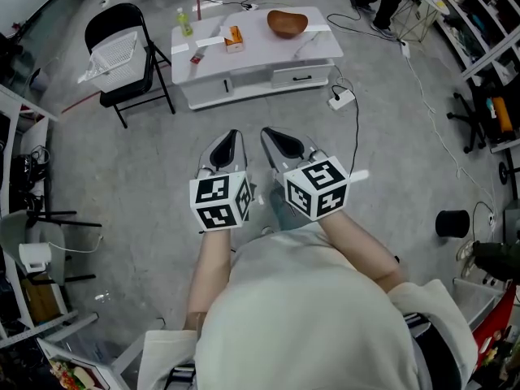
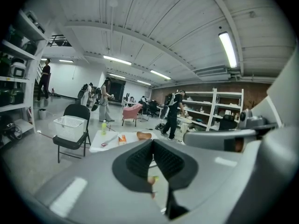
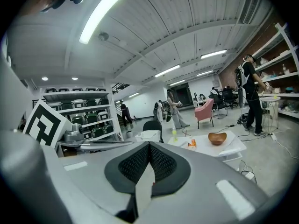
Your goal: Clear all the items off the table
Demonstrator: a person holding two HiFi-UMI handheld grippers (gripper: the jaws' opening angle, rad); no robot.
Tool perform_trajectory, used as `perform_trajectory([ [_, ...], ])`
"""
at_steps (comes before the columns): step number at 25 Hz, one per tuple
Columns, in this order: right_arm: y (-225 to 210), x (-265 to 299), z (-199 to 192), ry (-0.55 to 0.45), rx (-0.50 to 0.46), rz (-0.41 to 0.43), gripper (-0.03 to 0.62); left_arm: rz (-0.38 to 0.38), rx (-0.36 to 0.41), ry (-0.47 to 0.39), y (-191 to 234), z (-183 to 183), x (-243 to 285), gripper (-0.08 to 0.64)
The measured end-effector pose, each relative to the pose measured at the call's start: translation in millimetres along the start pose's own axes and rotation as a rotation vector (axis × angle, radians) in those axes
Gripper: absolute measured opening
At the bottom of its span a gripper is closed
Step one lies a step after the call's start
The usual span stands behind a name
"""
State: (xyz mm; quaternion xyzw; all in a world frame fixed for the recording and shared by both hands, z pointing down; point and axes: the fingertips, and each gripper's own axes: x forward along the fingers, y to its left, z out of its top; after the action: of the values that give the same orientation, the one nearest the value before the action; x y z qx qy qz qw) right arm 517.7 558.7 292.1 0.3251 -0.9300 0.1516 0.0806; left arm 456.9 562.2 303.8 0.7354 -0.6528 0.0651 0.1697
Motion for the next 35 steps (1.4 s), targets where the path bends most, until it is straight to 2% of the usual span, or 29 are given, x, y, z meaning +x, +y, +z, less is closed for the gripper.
perform_trajectory([
  [7, -22, 32, 7, 0.014, 0.004, 0.022, -0.005, 0.011, 0.0, 0.011, 11, 7, 36, 0.008],
  [24, -98, 141, 58, 0.048, -0.038, 0.097, -0.005, 0.096, -0.033, 0.024, 61, 53, 151, 0.009],
  [35, -150, 197, 88, 0.055, -0.05, 0.14, -0.005, 0.124, -0.06, 0.014, 82, 83, 227, 0.009],
])
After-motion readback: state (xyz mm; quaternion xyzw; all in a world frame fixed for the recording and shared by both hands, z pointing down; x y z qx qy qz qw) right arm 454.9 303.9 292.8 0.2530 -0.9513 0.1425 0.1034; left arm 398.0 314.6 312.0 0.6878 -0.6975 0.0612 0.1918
